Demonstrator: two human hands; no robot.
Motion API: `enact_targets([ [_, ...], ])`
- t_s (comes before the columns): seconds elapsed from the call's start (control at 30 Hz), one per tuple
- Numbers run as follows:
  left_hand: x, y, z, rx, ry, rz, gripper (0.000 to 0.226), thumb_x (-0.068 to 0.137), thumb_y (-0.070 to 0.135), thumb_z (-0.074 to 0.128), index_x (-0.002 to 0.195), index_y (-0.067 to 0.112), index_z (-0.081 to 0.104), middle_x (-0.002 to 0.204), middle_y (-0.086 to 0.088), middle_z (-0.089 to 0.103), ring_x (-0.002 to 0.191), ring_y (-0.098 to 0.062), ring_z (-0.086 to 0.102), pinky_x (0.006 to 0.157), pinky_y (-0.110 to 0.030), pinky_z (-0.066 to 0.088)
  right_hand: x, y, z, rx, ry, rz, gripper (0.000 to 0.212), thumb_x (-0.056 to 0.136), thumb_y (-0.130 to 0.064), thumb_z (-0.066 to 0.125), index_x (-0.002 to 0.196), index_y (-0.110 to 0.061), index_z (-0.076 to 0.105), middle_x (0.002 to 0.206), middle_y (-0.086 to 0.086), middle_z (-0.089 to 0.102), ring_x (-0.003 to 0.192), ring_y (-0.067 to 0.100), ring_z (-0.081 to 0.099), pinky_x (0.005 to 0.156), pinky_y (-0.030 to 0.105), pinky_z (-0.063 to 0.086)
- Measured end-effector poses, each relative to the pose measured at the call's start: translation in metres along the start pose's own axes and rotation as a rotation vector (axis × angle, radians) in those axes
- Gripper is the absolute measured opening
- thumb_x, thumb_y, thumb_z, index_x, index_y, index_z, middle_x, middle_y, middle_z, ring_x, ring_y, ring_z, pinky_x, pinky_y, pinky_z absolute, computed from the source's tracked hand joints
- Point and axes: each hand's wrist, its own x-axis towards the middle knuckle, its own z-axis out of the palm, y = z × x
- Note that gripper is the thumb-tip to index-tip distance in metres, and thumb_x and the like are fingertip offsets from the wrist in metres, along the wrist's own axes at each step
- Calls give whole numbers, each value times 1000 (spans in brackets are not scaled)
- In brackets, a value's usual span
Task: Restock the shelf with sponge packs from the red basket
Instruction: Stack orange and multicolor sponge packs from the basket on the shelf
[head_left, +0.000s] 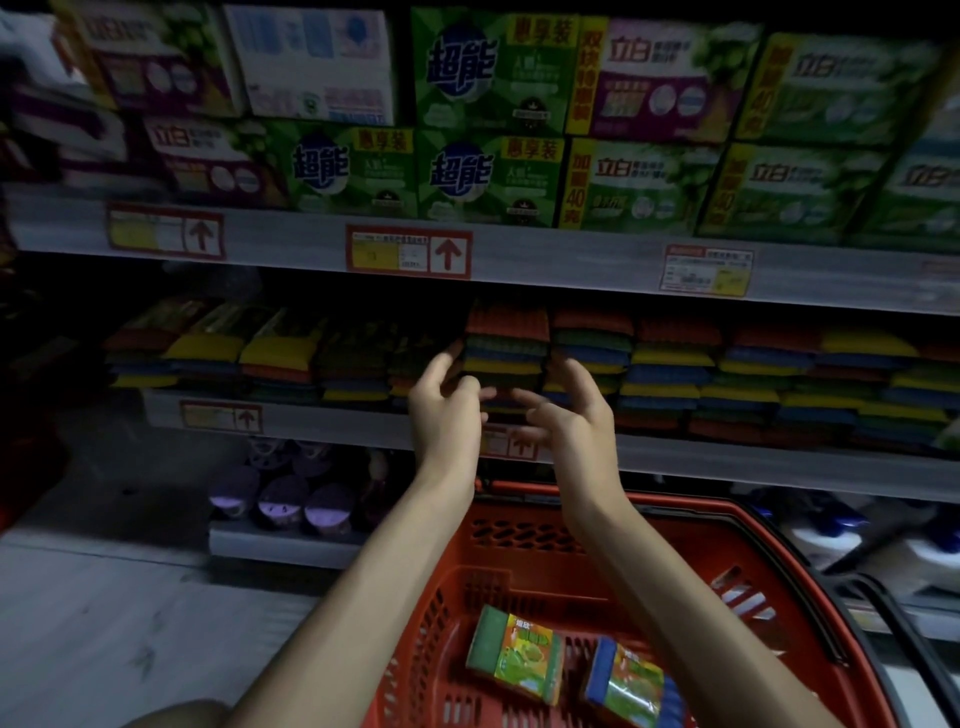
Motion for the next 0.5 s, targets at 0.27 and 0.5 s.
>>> enact_targets([
  [0.27, 5, -4, 1, -9, 52, -43, 47, 102, 4, 48, 149, 11, 48, 90, 16, 56, 92, -26, 72, 91, -49, 57, 5, 9, -1, -19, 97, 8, 61, 94, 11, 48, 149, -15, 47, 108, -10, 61, 81, 0, 71, 88, 43, 60],
  [0.5, 7, -8, 3, -14, 51, -62, 44, 102, 4, 48, 145, 10, 52, 93, 9, 63, 92, -22, 71, 88, -46, 58, 12, 17, -4, -88, 98, 7, 60, 94, 8, 48, 149, -15, 48, 130, 10, 60, 99, 9, 69, 70, 22, 59],
])
